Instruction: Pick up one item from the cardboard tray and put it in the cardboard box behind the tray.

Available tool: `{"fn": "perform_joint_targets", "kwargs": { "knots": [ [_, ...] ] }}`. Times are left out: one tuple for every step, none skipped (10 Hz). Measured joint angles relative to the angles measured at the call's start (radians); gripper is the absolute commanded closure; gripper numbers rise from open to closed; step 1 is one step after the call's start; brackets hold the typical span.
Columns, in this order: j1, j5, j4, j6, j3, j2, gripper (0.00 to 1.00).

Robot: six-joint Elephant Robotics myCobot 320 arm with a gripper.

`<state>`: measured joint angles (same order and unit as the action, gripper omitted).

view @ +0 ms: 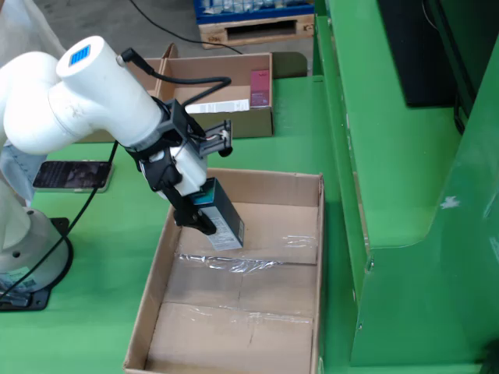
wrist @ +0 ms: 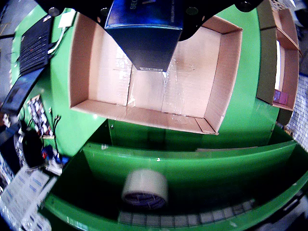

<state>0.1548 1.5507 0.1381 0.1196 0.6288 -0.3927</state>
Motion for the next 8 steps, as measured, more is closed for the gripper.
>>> {"fn": "perform_joint_targets", "kwargs": {
  "knots": [
    [0.017, -0.015, 0.035, -0.005, -0.029, 0.028, 1.00],
    [0.026, -0.024, 0.063, 0.002, -0.063, 0.065, 1.00],
    [0.034, -0.029, 0.066, 0.002, -0.034, 0.084, 1.00],
    [0.040, -0.029, 0.066, -0.002, -0.032, 0.097, 1.00],
    [0.057, -0.051, 0.098, 0.003, -0.074, 0.104, 1.00],
    [0.066, -0.055, 0.118, 0.009, -0.110, 0.110, 1.00],
    [0.077, -0.057, 0.143, 0.011, -0.153, 0.121, 1.00],
    [0.074, -0.052, 0.186, 0.011, -0.210, 0.101, 1.00]
  ]
}}
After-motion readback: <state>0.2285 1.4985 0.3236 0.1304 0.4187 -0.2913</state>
